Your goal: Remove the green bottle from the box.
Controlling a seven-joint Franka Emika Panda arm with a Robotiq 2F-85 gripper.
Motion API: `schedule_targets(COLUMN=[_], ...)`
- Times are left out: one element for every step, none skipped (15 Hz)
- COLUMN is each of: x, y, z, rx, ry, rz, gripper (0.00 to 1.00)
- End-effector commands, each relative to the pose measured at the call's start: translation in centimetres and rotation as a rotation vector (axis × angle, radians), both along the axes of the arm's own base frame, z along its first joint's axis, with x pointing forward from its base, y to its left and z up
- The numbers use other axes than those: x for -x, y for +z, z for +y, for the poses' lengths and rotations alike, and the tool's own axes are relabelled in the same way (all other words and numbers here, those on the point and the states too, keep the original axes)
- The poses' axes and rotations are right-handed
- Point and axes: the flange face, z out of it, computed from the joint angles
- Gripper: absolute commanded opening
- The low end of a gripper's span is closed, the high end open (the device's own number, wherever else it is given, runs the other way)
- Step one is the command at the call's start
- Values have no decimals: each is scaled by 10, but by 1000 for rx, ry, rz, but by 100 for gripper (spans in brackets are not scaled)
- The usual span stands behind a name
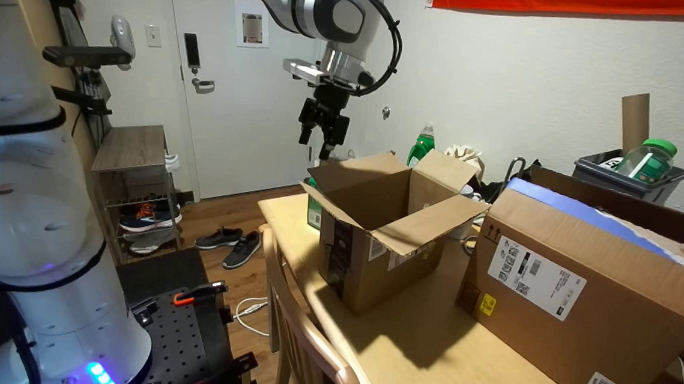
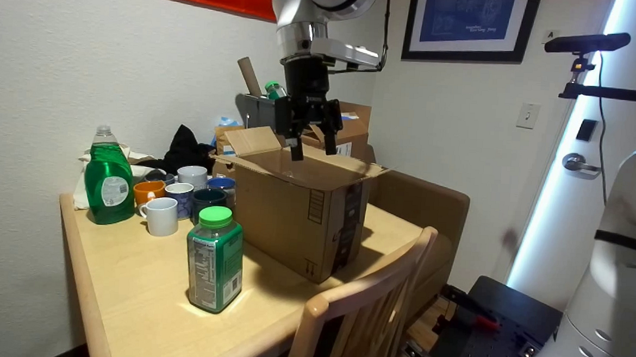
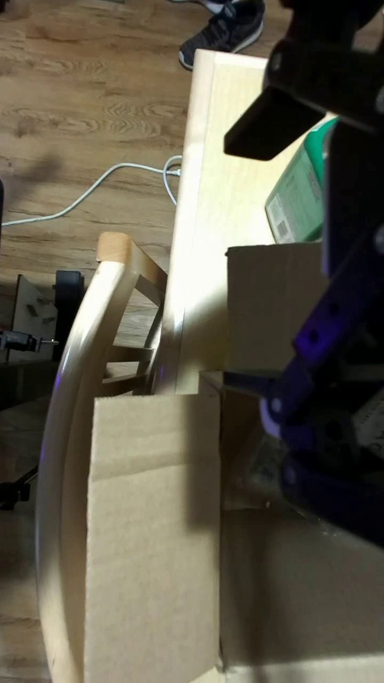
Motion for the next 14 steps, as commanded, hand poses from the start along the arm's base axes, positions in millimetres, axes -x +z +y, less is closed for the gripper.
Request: schedule_targets(x=[11, 11, 12, 12, 15, 16, 18, 20, 22, 24, 10, 11, 11, 11], y=[1, 1, -1, -2, -7, -9, -11, -13, -15, -15, -19, -20, -20, -21], z=[-14, -18, -22, -26, -27, -29, -32, -34, -37, -38, -32, -32, -32, -32], rx=[2, 9, 17, 24, 24, 28, 34, 35, 39, 40, 27, 28, 27, 28], ry=[-75, -92, -114, -128, -143, -160, -170, -185, -199, -211, -175, -176, -175, -175], rz=[-40, -54, -76, -93, -109, -126, -146, -163, -179, -192, -149, -150, -150, -149], gripper=[100, 100, 100, 100, 100, 100, 100, 100, 100, 100, 100, 100, 100, 100])
